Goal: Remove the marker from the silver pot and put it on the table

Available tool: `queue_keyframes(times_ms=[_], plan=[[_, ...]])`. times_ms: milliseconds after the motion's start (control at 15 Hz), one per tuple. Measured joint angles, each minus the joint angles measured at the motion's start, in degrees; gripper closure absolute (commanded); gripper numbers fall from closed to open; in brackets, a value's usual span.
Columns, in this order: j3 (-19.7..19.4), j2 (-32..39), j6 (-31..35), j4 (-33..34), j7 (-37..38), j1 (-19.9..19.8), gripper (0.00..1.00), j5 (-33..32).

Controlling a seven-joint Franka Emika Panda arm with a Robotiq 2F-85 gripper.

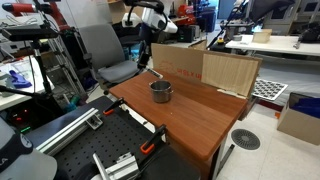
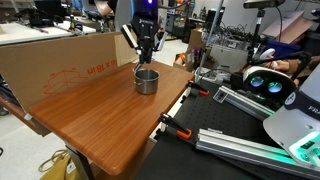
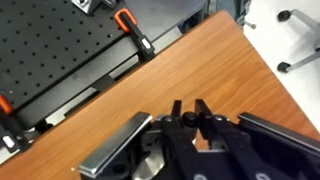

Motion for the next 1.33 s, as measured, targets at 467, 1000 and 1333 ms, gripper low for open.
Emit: queue_keyframes(times_ms=[467,1000,1333], plan=[[3.16,-5.88,5.93,-3.68,0.63,1.92,0.95,-3.17],[4.38,-1.38,13.22,-3.08,7.42,4.27,0.95,-13.62],[4.4,4.33,15.04,0.19,16.24,8.03,0.95,-22.74]])
